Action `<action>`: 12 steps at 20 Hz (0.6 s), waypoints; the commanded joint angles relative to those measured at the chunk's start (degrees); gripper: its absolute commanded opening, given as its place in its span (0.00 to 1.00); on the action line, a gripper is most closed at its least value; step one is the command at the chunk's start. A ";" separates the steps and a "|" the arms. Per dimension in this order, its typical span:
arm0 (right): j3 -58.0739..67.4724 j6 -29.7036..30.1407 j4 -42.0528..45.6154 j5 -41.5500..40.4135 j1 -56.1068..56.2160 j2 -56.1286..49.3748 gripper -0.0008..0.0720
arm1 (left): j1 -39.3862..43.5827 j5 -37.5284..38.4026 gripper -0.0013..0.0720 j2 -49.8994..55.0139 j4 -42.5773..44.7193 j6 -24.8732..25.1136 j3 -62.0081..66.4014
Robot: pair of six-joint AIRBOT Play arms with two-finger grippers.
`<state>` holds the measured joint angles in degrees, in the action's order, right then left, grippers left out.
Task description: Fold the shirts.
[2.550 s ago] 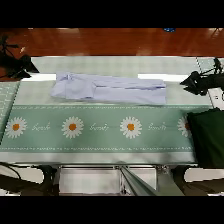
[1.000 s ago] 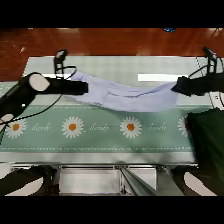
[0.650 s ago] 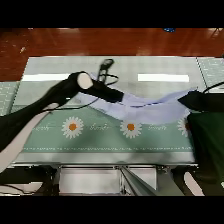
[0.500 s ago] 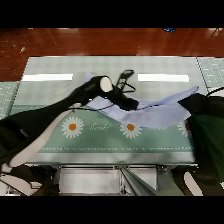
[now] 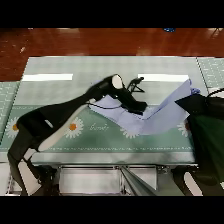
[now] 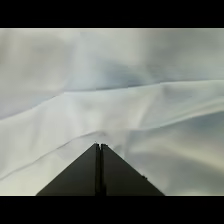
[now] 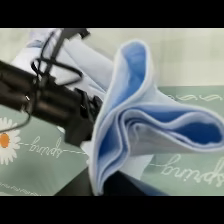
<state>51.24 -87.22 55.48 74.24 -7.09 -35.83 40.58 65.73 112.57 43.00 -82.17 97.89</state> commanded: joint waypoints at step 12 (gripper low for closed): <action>34.64 1.46 -9.79 -20.94 33.83 -54.90 0.04 | -45.07 0.46 0.04 -54.29 14.01 4.17 -37.44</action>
<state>75.61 -85.97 47.94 55.53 21.50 -76.64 2.57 70.37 71.59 54.78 -78.41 72.49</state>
